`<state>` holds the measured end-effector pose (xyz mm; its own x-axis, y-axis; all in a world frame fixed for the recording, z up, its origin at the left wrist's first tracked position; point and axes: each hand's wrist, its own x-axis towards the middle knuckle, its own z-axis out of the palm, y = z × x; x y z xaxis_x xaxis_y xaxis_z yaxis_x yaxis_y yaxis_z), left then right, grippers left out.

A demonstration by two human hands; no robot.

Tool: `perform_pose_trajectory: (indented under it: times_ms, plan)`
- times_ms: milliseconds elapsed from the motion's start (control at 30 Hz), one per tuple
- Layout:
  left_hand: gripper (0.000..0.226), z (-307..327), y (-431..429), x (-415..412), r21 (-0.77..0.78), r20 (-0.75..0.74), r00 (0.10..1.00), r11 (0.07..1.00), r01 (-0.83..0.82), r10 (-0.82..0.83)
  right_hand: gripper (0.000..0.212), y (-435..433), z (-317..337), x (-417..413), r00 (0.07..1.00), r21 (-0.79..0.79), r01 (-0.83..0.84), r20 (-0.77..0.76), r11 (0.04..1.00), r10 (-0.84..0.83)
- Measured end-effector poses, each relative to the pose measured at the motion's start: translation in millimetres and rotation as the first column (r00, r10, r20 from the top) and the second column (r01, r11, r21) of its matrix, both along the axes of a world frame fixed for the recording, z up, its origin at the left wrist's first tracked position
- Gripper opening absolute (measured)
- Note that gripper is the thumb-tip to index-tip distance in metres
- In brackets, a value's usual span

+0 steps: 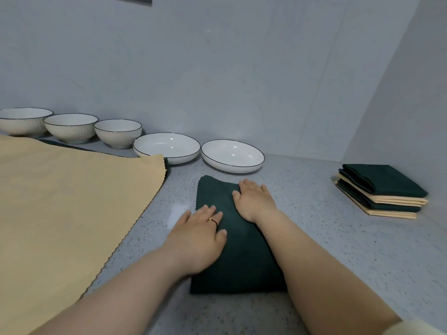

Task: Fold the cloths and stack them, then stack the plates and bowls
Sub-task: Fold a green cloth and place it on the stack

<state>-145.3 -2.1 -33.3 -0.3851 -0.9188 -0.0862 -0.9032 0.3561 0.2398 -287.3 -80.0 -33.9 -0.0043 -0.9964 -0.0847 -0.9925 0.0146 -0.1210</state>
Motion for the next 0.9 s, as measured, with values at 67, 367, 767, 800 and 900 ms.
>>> perform_pose_trajectory:
  times_ms: [67,367,767,800,900]
  plan:
    - [0.053,1,-25,-4,-0.001,0.042,0.998,0.998,-0.057,0.057,0.053,1,0,-2,1.0,-0.006,-0.005,0.003,1.0,0.005]
    - [0.056,1,-85,-11,-0.001,0.081,0.985,0.988,-0.156,0.155,0.053,-3,-3,-4,1.0,-0.011,-0.014,0.013,1.0,0.014]
    - [0.056,5,-48,-9,0.012,0.157,0.979,0.991,-0.136,0.132,0.054,36,2,3,1.0,0.021,0.016,-0.016,1.0,-0.016]
    - [0.056,5,-38,-8,0.011,0.159,0.979,0.991,-0.13,0.127,0.054,46,3,4,1.0,0.025,0.019,-0.019,1.0,-0.018]
    - [0.056,4,-9,-5,0.007,0.153,0.982,0.993,-0.118,0.115,0.054,76,4,6,1.0,0.033,0.018,-0.013,0.999,-0.018]
